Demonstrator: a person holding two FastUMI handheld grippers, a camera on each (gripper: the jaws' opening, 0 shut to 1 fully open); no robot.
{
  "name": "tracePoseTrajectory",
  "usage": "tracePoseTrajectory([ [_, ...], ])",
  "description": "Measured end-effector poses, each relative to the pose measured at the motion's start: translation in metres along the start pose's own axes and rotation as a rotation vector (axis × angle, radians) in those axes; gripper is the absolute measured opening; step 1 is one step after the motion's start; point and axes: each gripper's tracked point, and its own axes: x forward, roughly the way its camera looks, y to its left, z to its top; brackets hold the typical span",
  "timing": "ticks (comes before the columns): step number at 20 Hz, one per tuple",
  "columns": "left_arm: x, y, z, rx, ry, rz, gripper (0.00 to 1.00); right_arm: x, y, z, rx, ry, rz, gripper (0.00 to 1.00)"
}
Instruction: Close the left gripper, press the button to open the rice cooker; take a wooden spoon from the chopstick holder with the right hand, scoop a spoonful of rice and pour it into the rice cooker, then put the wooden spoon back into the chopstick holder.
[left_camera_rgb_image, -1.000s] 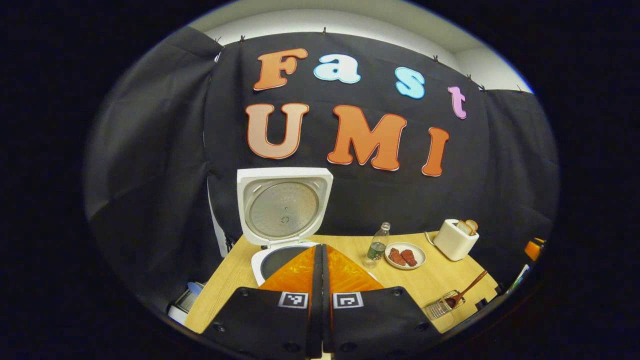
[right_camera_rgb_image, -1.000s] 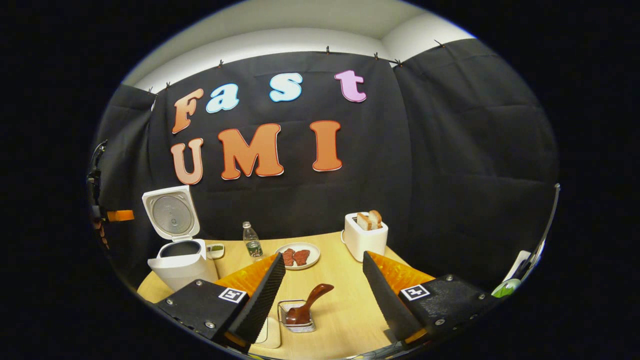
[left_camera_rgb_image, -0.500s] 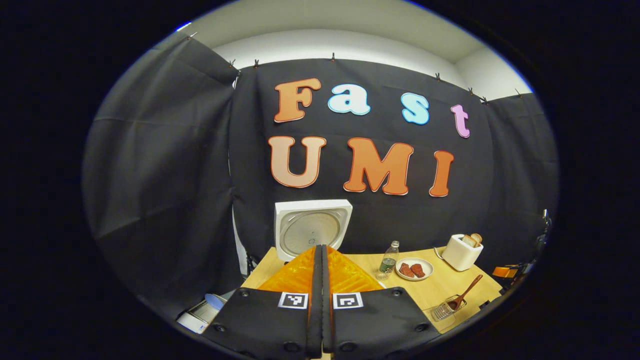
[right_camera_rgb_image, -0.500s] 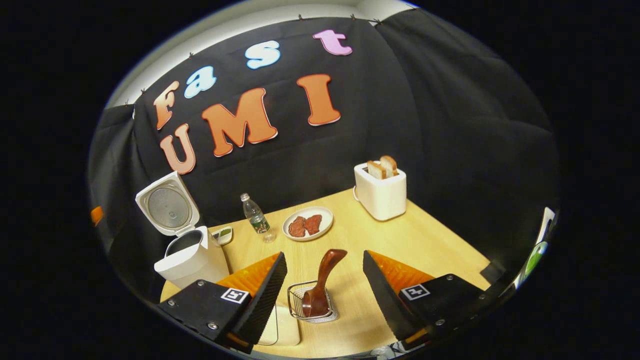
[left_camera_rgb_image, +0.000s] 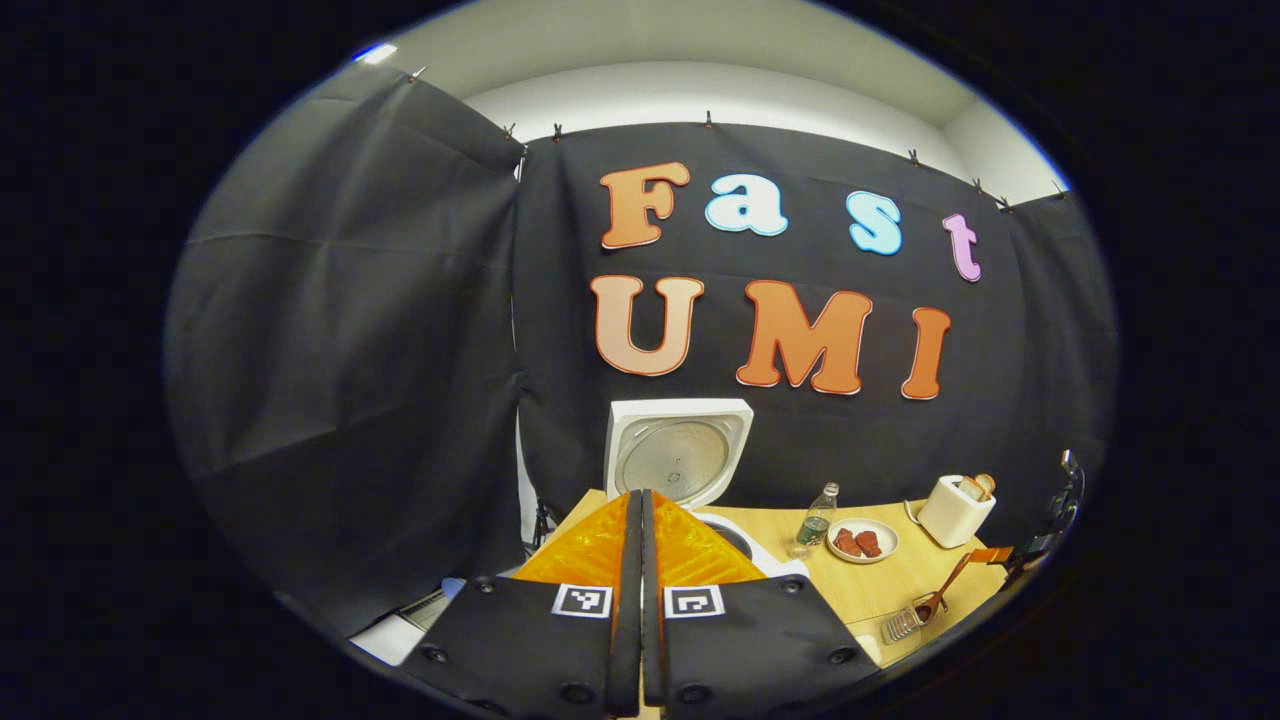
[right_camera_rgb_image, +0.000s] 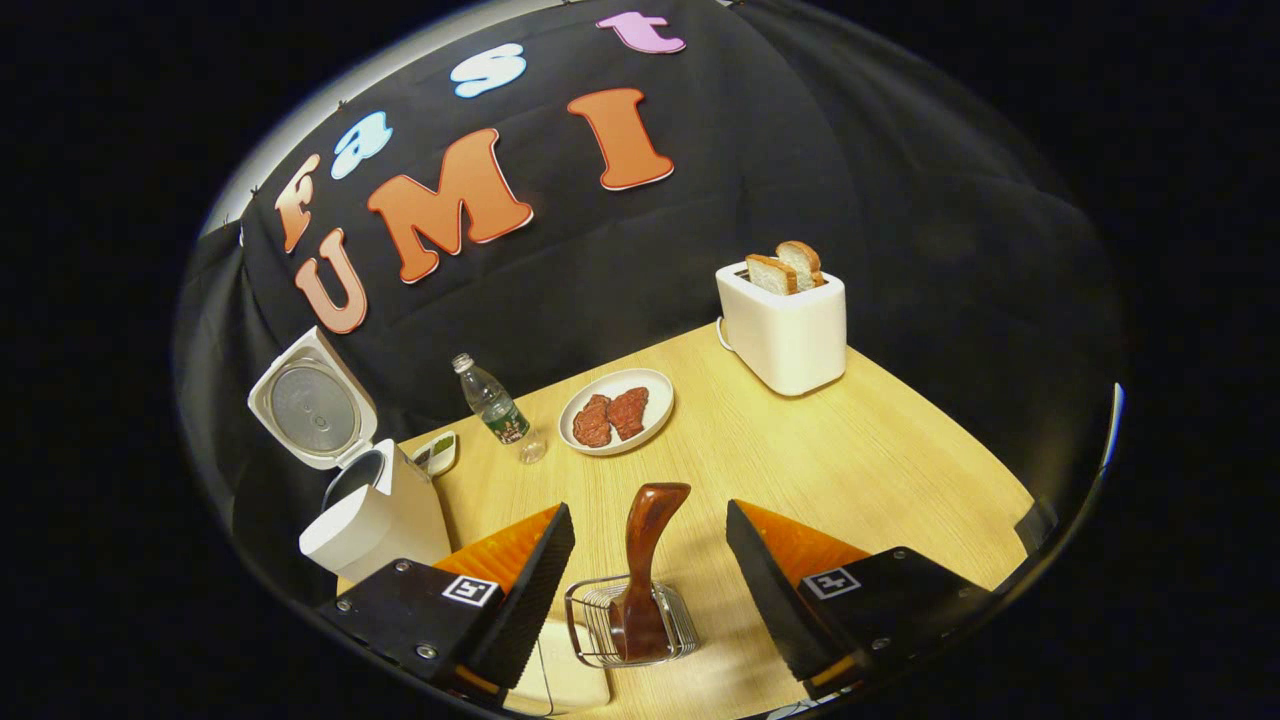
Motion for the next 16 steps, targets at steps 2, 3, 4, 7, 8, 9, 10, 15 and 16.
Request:
tracePoseTrajectory([
  [2,-0.005,0.000,0.003,-0.011,-0.010,0.001,0.06,0.015,0.002,-0.003,0.001,0.023,-0.002,0.95],
  [3,-0.008,0.001,0.003,-0.016,-0.011,0.001,0.06,0.018,0.001,-0.004,0.006,0.034,0.000,0.95],
  [4,-0.010,0.003,0.001,-0.022,-0.008,0.007,0.07,0.023,0.002,-0.006,0.014,0.047,0.003,0.95],
  [7,-0.015,0.008,-0.002,-0.032,0.009,0.029,0.09,0.038,0.002,-0.015,0.043,0.098,0.014,0.94],
  [8,-0.013,0.002,-0.006,-0.037,0.016,0.015,0.10,0.042,0.003,-0.017,0.054,0.109,0.021,0.90],
  [9,-0.014,-0.001,-0.009,-0.041,0.025,0.009,0.31,0.045,0.002,-0.019,0.068,0.120,0.024,0.86],
  [10,-0.009,-0.001,-0.011,-0.043,0.032,0.008,0.52,0.049,0.003,-0.021,0.078,0.133,0.029,0.77],
  [15,-0.008,-0.008,-0.018,-0.039,0.048,0.007,1.00,0.056,0.007,-0.017,0.160,0.150,0.061,0.42],
  [16,-0.007,-0.008,-0.018,-0.031,0.050,0.007,1.00,0.053,0.011,-0.019,0.187,0.164,0.080,0.36],
])
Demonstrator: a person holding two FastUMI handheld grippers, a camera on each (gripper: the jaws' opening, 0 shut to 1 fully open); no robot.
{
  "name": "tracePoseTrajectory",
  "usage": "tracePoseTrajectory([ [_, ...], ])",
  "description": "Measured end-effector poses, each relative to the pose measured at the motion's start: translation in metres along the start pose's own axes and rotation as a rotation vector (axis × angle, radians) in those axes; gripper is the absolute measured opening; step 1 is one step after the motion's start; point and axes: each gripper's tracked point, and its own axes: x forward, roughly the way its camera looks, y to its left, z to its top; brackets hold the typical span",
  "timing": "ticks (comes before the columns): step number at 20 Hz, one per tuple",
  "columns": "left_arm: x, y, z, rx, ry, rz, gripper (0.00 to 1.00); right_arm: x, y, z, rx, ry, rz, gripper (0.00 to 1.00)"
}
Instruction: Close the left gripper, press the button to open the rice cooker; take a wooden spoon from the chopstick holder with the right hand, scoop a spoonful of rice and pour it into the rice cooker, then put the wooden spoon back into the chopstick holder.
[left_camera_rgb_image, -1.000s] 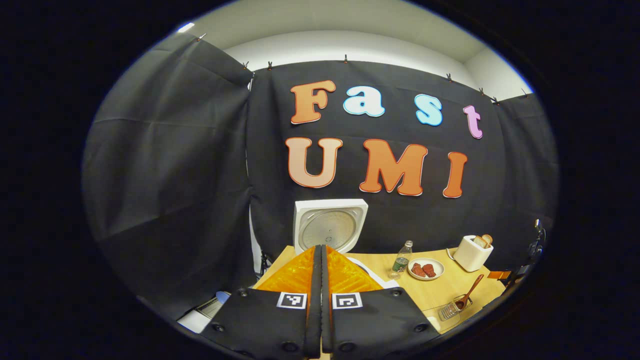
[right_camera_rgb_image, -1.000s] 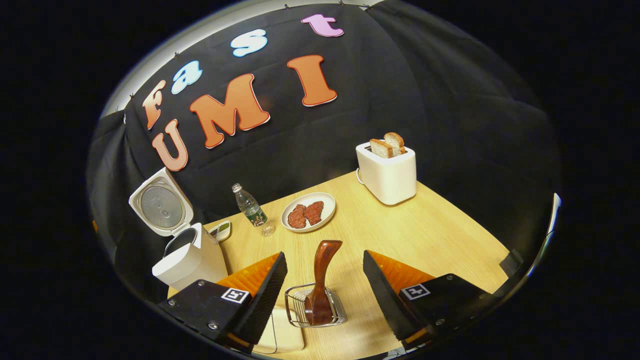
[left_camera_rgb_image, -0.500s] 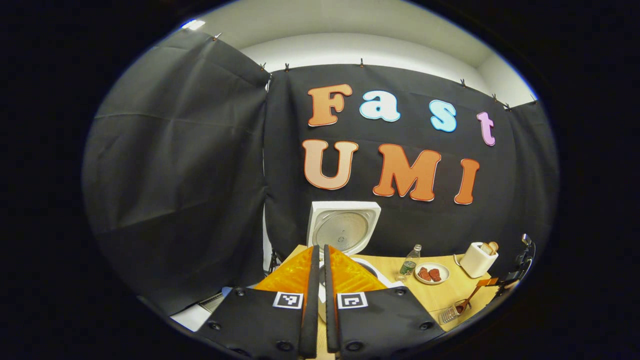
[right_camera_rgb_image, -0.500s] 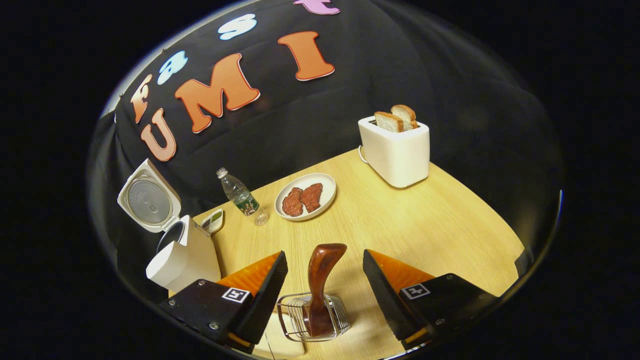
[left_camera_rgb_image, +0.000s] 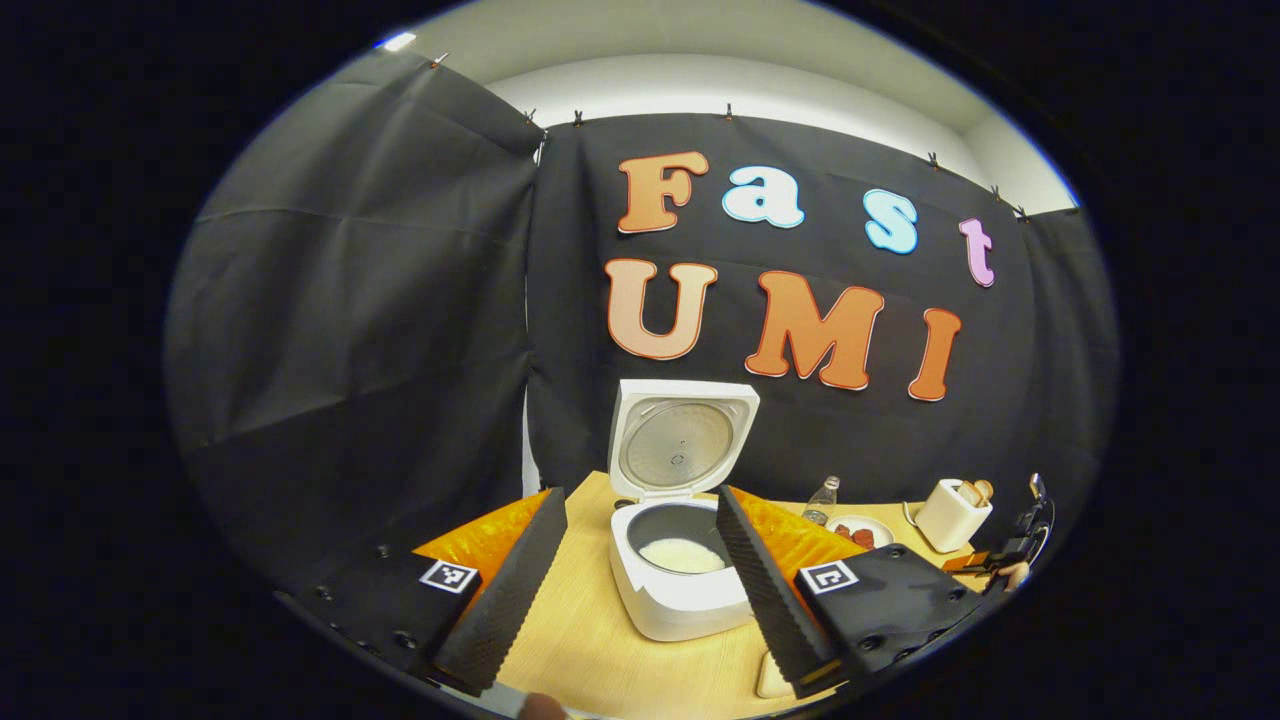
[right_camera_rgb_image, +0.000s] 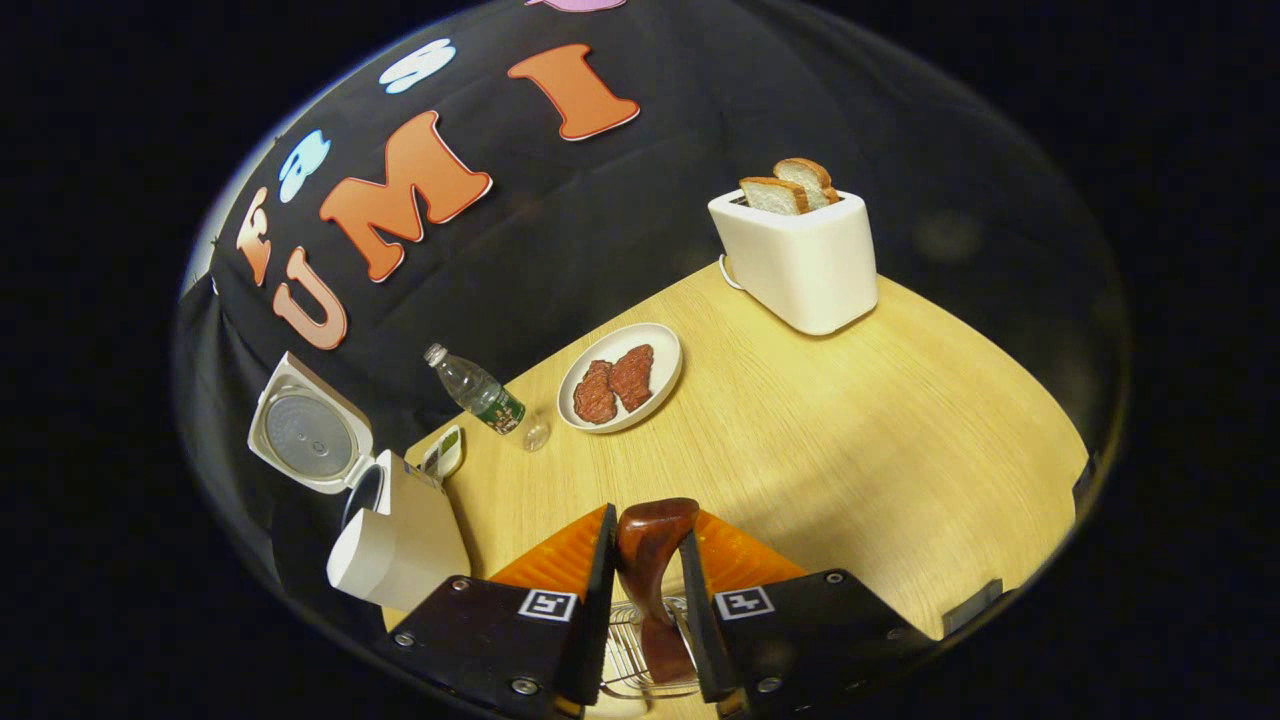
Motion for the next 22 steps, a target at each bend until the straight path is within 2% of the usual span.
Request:
tracePoseTrajectory([
  [2,0.002,-0.003,-0.002,0.010,0.009,-0.013,1.00,-0.006,0.006,-0.003,0.054,0.007,0.021,0.27],
  [4,0.005,-0.005,-0.003,0.008,0.018,-0.031,1.00,-0.013,0.008,-0.003,0.036,-0.018,0.011,0.18],
  [7,0.009,-0.007,-0.005,0.018,0.027,-0.059,1.00,-0.034,0.021,-0.002,-0.026,-0.058,-0.003,0.11],
  [15,0.016,-0.010,-0.001,0.041,0.027,-0.173,1.00,-0.128,0.089,0.031,-0.190,-0.295,-0.028,0.10],
  [19,0.020,-0.009,-0.001,0.040,0.033,-0.215,1.00,-0.163,0.138,0.009,-0.199,-0.337,0.048,0.10],
  [22,0.020,-0.007,-0.003,0.044,0.040,-0.238,1.00,-0.162,0.167,-0.022,-0.239,-0.326,0.098,0.10],
])
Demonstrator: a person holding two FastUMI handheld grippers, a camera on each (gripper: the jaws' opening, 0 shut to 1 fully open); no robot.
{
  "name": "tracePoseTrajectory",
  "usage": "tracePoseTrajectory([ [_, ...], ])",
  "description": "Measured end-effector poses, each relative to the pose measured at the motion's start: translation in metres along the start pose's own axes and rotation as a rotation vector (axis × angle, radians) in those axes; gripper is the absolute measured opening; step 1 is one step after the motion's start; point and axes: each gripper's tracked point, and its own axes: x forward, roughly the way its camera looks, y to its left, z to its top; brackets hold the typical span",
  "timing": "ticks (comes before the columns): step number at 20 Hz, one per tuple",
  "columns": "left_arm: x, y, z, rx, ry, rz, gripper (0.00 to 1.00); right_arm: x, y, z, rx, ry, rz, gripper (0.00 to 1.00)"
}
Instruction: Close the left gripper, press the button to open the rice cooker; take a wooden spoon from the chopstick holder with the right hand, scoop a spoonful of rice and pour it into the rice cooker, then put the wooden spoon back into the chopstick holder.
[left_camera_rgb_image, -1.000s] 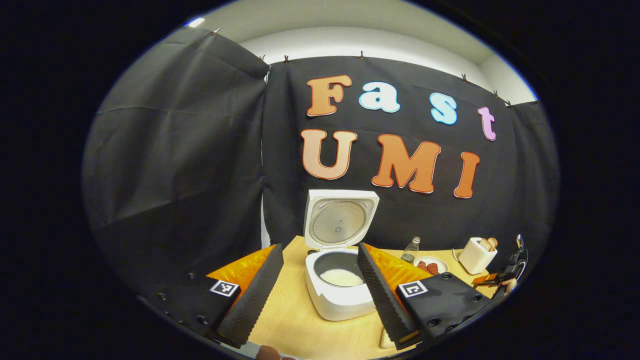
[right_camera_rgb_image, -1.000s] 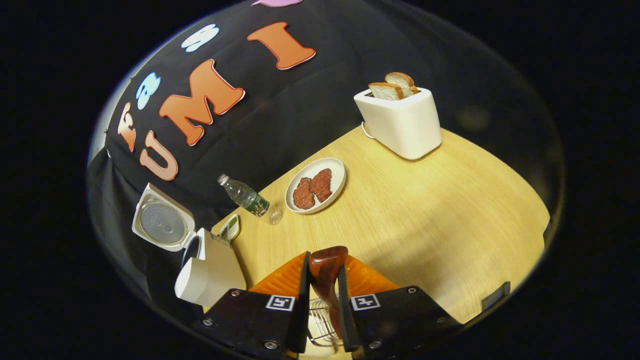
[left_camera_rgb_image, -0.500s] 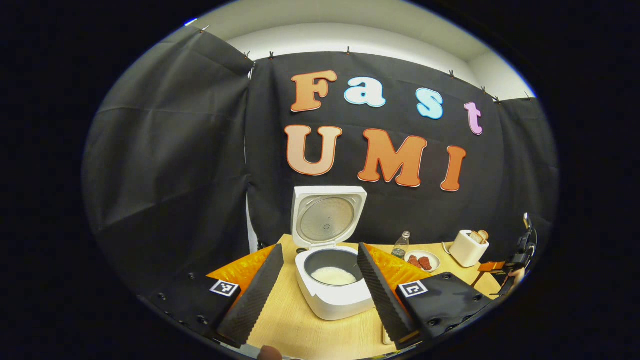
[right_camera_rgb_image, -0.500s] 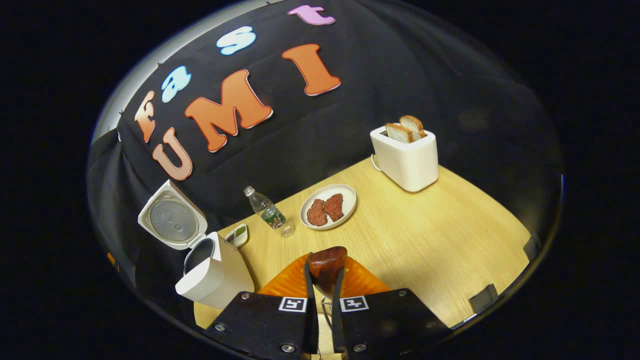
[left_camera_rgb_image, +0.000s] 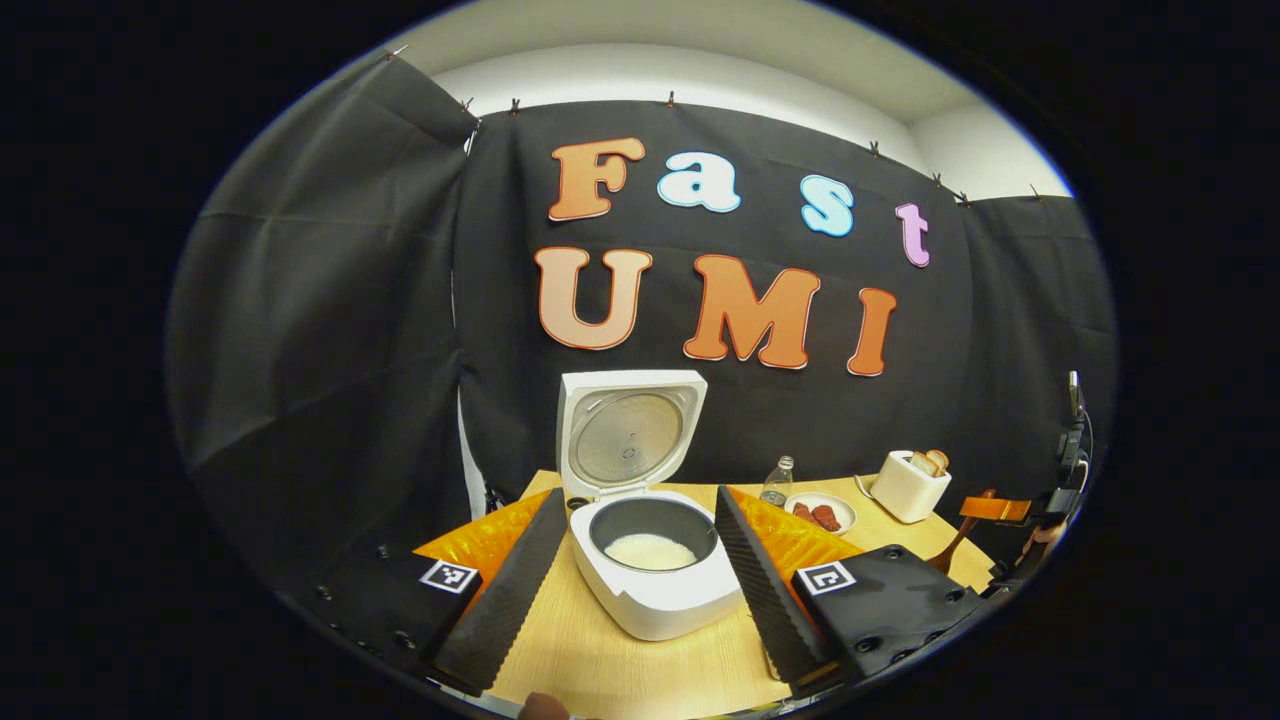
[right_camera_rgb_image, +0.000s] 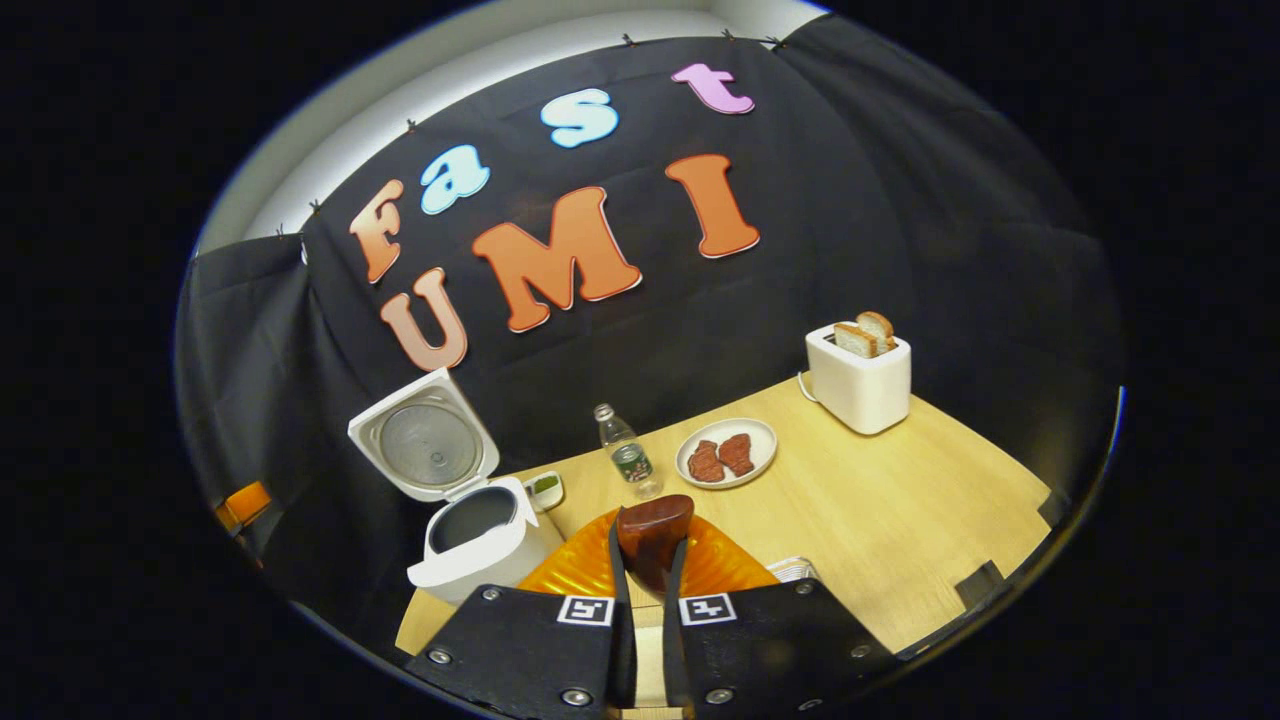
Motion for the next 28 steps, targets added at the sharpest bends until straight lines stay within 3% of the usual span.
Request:
tracePoseTrajectory([
  [8,-0.002,0.003,-0.006,0.038,0.017,-0.008,1.00,0.026,0.007,-0.092,-0.259,0.004,-0.053,0.10],
  [15,-0.006,0.007,-0.020,0.033,0.049,-0.008,1.00,0.016,0.007,-0.139,-0.326,0.065,-0.065,0.10],
  [19,-0.007,0.005,-0.032,-0.011,0.073,-0.017,1.00,0.003,0.010,-0.149,-0.285,0.077,-0.122,0.10],
  [24,-0.011,0.014,-0.041,-0.011,0.090,-0.001,1.00,-0.003,0.001,-0.151,0.042,0.056,-0.165,0.10],
  [28,-0.015,0.017,-0.045,-0.020,0.097,0.005,1.00,0.002,0.003,-0.153,0.165,0.049,-0.157,0.10],
])
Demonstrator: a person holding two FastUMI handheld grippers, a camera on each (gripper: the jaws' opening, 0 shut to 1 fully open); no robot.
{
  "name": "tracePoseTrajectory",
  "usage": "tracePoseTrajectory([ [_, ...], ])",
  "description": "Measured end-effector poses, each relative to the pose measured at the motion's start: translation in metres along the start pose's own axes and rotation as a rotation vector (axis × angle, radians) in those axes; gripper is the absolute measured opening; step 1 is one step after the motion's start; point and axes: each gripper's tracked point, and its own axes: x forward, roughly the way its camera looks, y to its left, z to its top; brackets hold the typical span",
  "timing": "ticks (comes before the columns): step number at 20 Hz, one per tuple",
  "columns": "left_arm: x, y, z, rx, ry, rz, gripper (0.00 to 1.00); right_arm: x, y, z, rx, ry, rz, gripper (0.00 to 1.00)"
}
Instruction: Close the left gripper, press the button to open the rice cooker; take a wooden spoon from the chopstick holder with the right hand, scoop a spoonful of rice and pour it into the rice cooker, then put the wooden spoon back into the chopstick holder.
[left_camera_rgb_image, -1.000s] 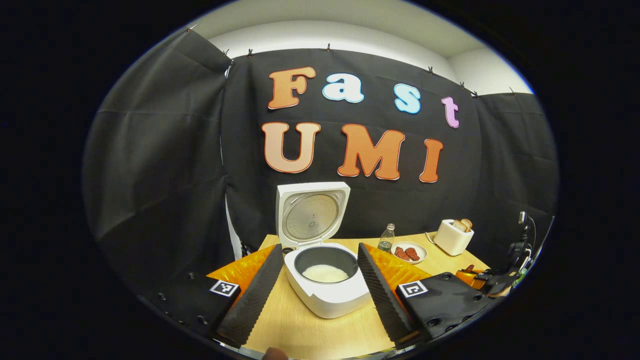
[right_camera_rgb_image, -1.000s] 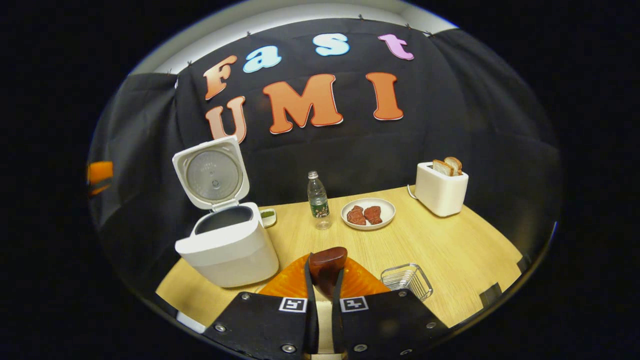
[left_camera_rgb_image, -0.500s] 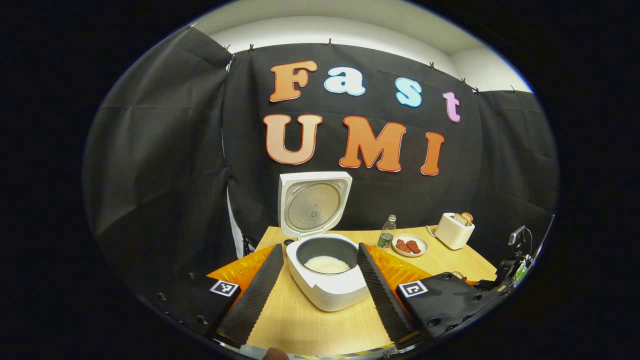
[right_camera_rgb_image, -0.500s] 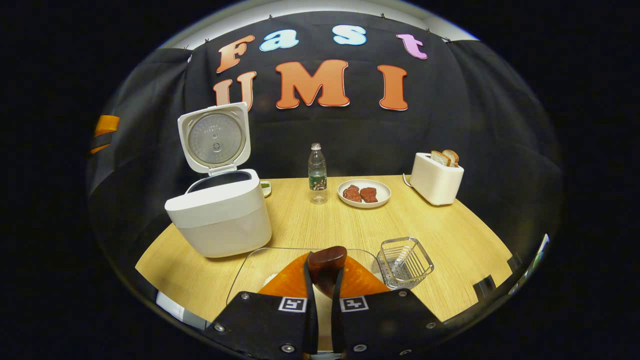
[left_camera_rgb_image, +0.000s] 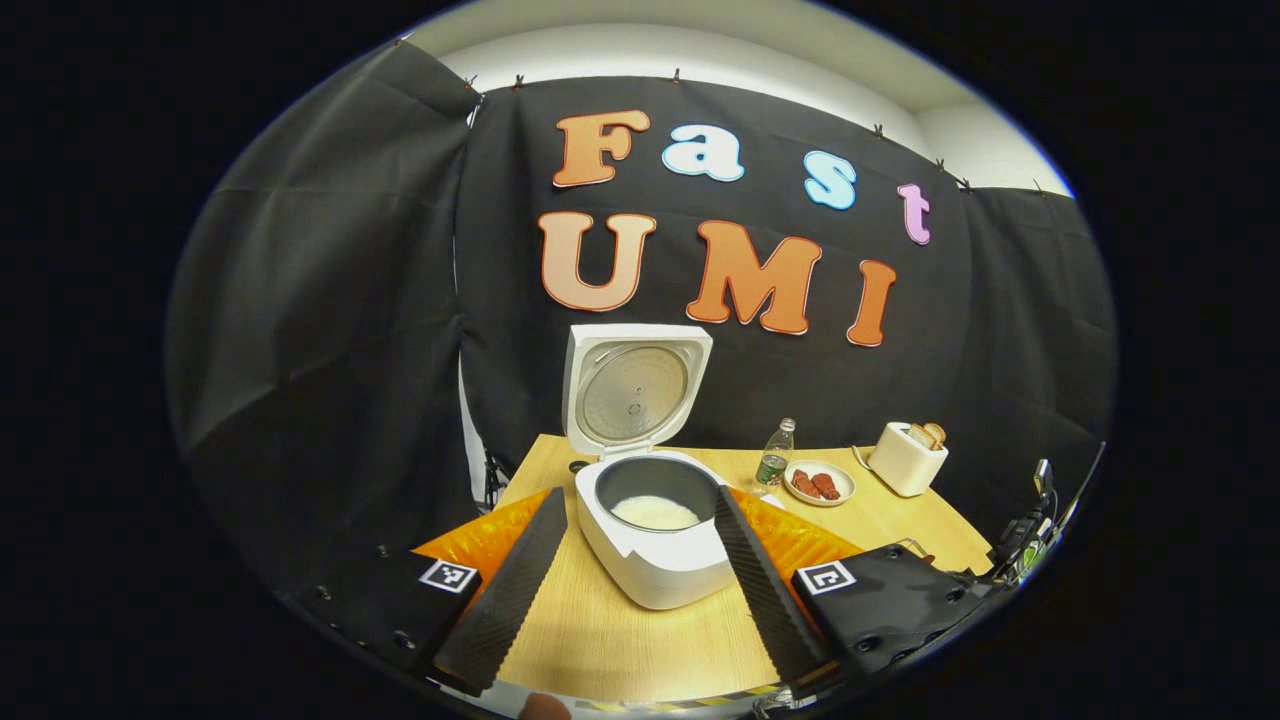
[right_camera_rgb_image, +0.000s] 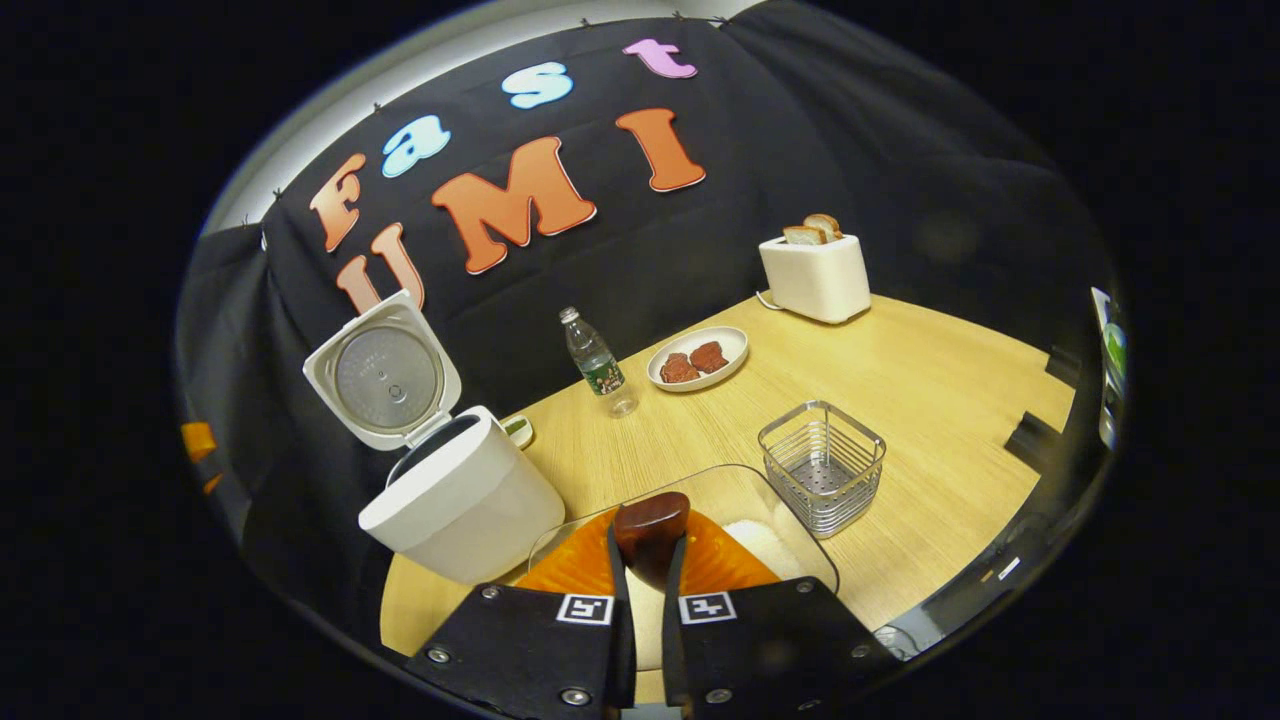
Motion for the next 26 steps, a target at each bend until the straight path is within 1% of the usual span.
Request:
tracePoseTrajectory([
  [8,0.001,0.000,-0.008,-0.002,0.018,-0.005,1.00,0.019,0.015,-0.005,0.165,0.028,0.022,0.10],
  [10,0.001,0.001,-0.009,-0.006,0.021,-0.004,1.00,0.025,0.014,-0.008,0.253,0.051,0.039,0.10],
  [13,0.000,0.003,-0.009,-0.005,0.020,-0.001,1.00,0.033,0.012,-0.013,0.434,0.105,0.086,0.10],
  [14,0.000,0.004,-0.009,-0.004,0.020,0.002,1.00,0.034,0.010,-0.015,0.477,0.117,0.102,0.10],
  [17,-0.002,0.004,-0.006,-0.010,0.019,0.003,1.00,0.038,0.006,-0.017,0.530,0.131,0.105,0.10],
  [22,-0.001,-0.001,-0.003,-0.016,0.010,-0.001,1.00,0.038,0.005,0.003,0.673,0.123,0.137,0.10],
  [26,-0.001,-0.004,0.003,-0.016,-0.006,-0.004,1.00,0.034,0.003,0.022,0.703,0.105,0.150,0.10],
])
